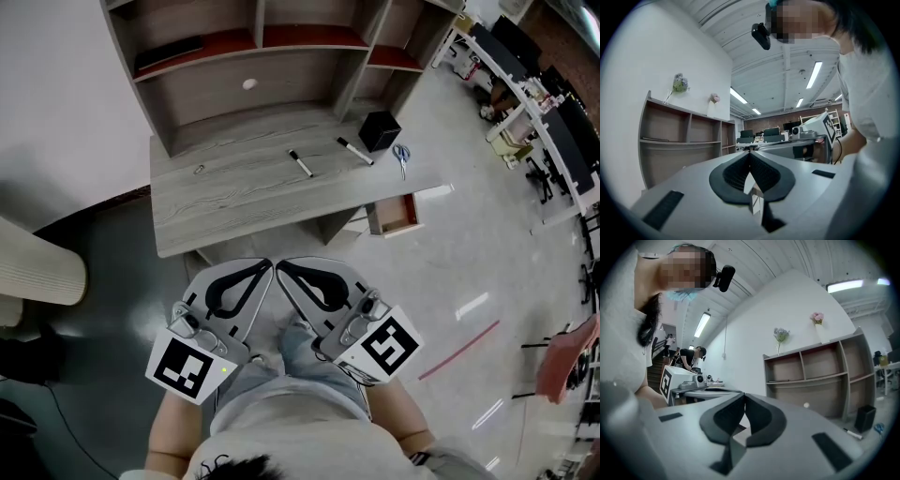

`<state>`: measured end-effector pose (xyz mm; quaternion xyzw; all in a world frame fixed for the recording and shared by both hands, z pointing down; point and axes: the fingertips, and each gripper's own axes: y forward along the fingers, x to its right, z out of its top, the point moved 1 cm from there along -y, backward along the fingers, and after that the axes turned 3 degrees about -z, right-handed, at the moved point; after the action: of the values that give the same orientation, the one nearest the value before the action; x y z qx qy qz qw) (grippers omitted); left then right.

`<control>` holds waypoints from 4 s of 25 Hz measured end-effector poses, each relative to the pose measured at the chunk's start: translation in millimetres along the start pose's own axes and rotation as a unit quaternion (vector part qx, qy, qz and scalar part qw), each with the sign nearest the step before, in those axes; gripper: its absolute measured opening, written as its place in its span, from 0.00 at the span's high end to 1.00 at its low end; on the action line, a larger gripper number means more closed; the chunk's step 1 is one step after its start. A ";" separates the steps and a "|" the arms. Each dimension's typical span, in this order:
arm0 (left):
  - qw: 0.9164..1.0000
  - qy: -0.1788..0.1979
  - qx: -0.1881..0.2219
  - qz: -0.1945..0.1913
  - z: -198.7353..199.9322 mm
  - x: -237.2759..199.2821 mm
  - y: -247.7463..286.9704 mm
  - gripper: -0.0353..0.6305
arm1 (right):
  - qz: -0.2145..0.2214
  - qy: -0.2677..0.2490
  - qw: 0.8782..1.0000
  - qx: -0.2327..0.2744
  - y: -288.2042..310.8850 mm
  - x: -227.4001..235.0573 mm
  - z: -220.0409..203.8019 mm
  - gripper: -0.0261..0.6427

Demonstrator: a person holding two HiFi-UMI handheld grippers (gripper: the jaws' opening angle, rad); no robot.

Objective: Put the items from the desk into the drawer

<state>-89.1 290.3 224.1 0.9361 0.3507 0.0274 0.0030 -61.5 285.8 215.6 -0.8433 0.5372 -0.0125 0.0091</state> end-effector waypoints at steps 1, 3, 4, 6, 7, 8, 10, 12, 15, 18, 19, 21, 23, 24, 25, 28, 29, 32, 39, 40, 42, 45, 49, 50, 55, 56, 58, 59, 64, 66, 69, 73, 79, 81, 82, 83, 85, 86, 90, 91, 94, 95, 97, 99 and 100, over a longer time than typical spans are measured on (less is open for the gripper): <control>1.000 -0.002 0.001 0.004 1.5 -4.3 8.2 0.94 | 0.003 -0.001 1.000 0.001 1.5 9.7 1.8 0.95; 1.000 -0.003 0.005 0.012 5.0 -11.5 25.6 0.94 | 0.009 -0.003 1.000 0.003 2.9 29.1 5.4 0.95; 1.000 -0.002 0.006 0.015 6.5 -14.2 34.9 0.94 | 0.012 -0.004 1.000 0.004 2.7 38.8 6.8 0.95; 1.000 0.002 0.008 0.019 9.1 -18.1 54.5 0.94 | 0.018 -0.003 1.000 0.006 1.0 58.3 8.3 0.95; 1.000 0.002 0.009 0.021 10.2 -19.3 64.4 0.94 | 0.020 -0.002 1.000 0.007 -0.4 67.9 8.9 0.95; 1.000 0.002 0.010 0.022 11.5 -19.9 74.0 0.94 | 0.022 -0.002 1.000 0.008 -2.3 77.1 9.5 0.95; 1.000 0.004 0.010 0.023 13.7 -19.5 92.4 0.93 | 0.025 -0.001 1.000 0.010 -7.1 94.8 10.0 0.95; 1.000 0.008 0.009 0.023 14.8 -18.9 109.9 0.94 | 0.026 -0.003 1.000 0.016 -11.9 111.5 11.0 0.94; 1.000 0.011 0.006 0.022 13.8 -17.4 132.6 0.94 | 0.023 -0.005 0.999 0.022 -20.1 134.3 9.3 0.94; 1.000 0.013 0.000 0.016 11.4 -14.7 148.3 0.94 | 0.017 0.005 1.000 0.011 -27.2 149.4 4.7 0.94; 1.000 0.013 -0.002 0.014 10.8 -13.7 152.3 0.94 | 0.016 0.007 1.000 0.011 -28.9 153.0 4.3 0.94; 1.000 0.012 -0.007 0.011 9.5 -13.5 159.7 0.94 | 0.012 0.008 1.000 0.014 -30.6 160.4 3.6 0.95; 1.000 0.009 -0.009 0.007 8.4 -16.3 166.8 0.93 | 0.009 0.012 1.000 0.013 -29.8 167.2 2.1 0.94; 1.000 0.009 -0.010 0.004 7.6 -18.4 170.2 0.93 | 0.007 0.014 1.000 0.013 -28.6 170.3 1.2 0.95; 1.000 0.009 -0.011 0.001 6.3 -21.0 173.6 0.94 | 0.004 0.015 1.000 0.013 -27.2 173.8 0.3 0.95; 1.000 0.009 -0.012 -0.012 2.5 -29.5 184.7 0.94 | -0.008 0.014 1.000 0.015 -22.7 185.8 -2.1 0.94; 1.000 0.008 -0.011 -0.016 2.2 -33.0 188.8 0.94 | -0.013 0.014 1.000 0.014 -20.6 190.6 -2.3 0.94; 0.999 0.007 -0.007 -0.031 3.7 -47.5 200.4 0.94 | -0.029 0.011 0.999 0.012 -10.6 205.0 -0.8 0.94; 0.998 0.014 -0.007 -0.064 3.3 -95.1 222.2 0.93 | -0.063 0.009 0.998 0.001 29.9 239.0 -2.0 0.94; 0.998 0.013 -0.008 -0.067 2.2 -103.6 224.3 0.94 | -0.065 0.009 0.998 -0.001 37.7 243.2 -3.3 0.94; 0.997 0.009 -0.009 -0.072 -0.9 -120.7 227.5 0.94 | -0.069 0.010 0.998 -0.006 54.1 251.1 -6.6 0.94; 0.997 0.007 -0.015 -0.081 -6.9 -145.0 229.1 0.93 | -0.078 0.014 0.997 -0.015 78.0 260.7 -12.9 0.94; 0.996 0.005 -0.021 -0.090 -15.8 -176.3 233.4 0.94 | -0.095 0.023 0.995 -0.035 106.0 279.5 -30.8 0.94; 0.995 0.005 -0.023 -0.093 -18.6 -183.2 234.7 0.94 | -0.101 0.026 0.994 -0.042 111.9 285.0 -37.0 0.94; 0.993 0.010 -0.030 -0.115 -28.9 -211.3 242.2 0.93 | -0.130 0.037 0.987 -0.082 132.4 312.5 -70.8 0.94; 0.992 0.009 -0.031 -0.118 -31.1 -216.1 244.1 0.94 | -0.136 0.038 0.986 -0.090 135.3 317.9 -79.6 0.94; 0.992 0.003 -0.032 -0.123 -36.2 -224.5 247.9 0.93 | -0.145 0.046 0.982 -0.110 139.9 328.2 -100.6 0.94; 0.991 0.000 -0.033 -0.126 -39.2 -228.2 249.6 0.94 | -0.149 0.054 0.980 -0.120 141.4 332.8 -112.3 0.94; 0.989 -0.016 -0.044 -0.139 -56.1 -243.8 254.5 0.94 | -0.163 0.082 0.968 -0.171 148.0 346.5 -164.6 0.94; 0.988 -0.022 -0.049 -0.142 -64.3 -248.9 256.2 0.94 | -0.163 0.087 0.964 -0.190 151.5 349.5 -182.2 0.94; 0.987 -0.030 -0.051 -0.148 -73.6 -254.5 258.2 0.94 | -0.158 0.093 0.959 -0.215 155.9 352.2 -206.7 0.93; 0.986 -0.039 -0.059 -0.150 -85.2 -260.1 259.2 0.93 | -0.155 0.104 0.951 -0.247 156.6 352.1 -236.1 0.89; 0.986 -0.054 -0.064 -0.146 -96.4 -268.7 256.7 0.94 | -0.167 0.109 0.935 -0.293 153.8 356.3 -273.9 0.88; 0.986 -0.056 -0.067 -0.145 -99.4 -270.7 255.4 0.93 | -0.169 0.107 0.928 -0.314 151.2 358.7 -288.3 0.88; 0.985 -0.057 -0.069 -0.144 -100.6 -271.9 254.7 0.93 | -0.169 0.107 0.925 -0.324 149.8 359.8 -295.2 0.88; 0.985 -0.058 -0.070 -0.144 -101.9 -273.3 253.9 0.93 | -0.170 0.108 0.921 -0.333 148.5 360.6 -302.0 0.88; 0.985 -0.061 -0.074 -0.141 -104.8 -276.4 252.0 0.94 | -0.172 0.108 0.914 -0.351 146.0 362.1 -314.7 0.88; 0.986 -0.062 -0.075 -0.139 -106.2 -278.0 251.0 0.94 | -0.174 0.107 0.911 -0.358 144.9 362.9 -320.2 0.88; 0.985 -0.062 -0.082 -0.135 -112.1 -282.5 246.8 0.94 | -0.177 0.093 0.904 -0.379 143.9 365.9 -332.4 0.88; 0.985 -0.063 -0.084 -0.134 -113.3 -283.4 246.3 0.94 | -0.172 0.083 0.901 -0.389 145.5 364.4 -334.1 0.88; 0.986 -0.066 -0.082 -0.132 -114.0 -284.2 246.1 0.93 | -0.166 0.058 0.898 -0.403 147.9 360.5 -336.6 0.88; 0.986 -0.065 -0.081 -0.133 -113.7 -283.8 246.0 0.93 | -0.168 0.057 0.898 -0.403 147.9 360.5 -336.7 0.88; 0.985 -0.061 -0.082 -0.137 -113.8 -282.9 245.5 0.94 | -0.172 0.058 0.896 -0.404 147.9 361.3 -336.8 0.89; 0.985 -0.059 -0.083 -0.138 -113.5 -282.1 244.5 0.94 | -0.177 0.064 0.894 -0.406 147.6 362.1 -336.9 0.89; 0.985 -0.059 -0.082 -0.139 -112.8 -281.7 244.0 0.94 | -0.180 0.067 0.894 -0.405 147.4 362.4 -336.2 0.89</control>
<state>-146.9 -80.3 328.9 0.8750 0.4728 -0.0003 0.1043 -52.4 -105.5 551.5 -0.8533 0.3338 0.1480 -0.3721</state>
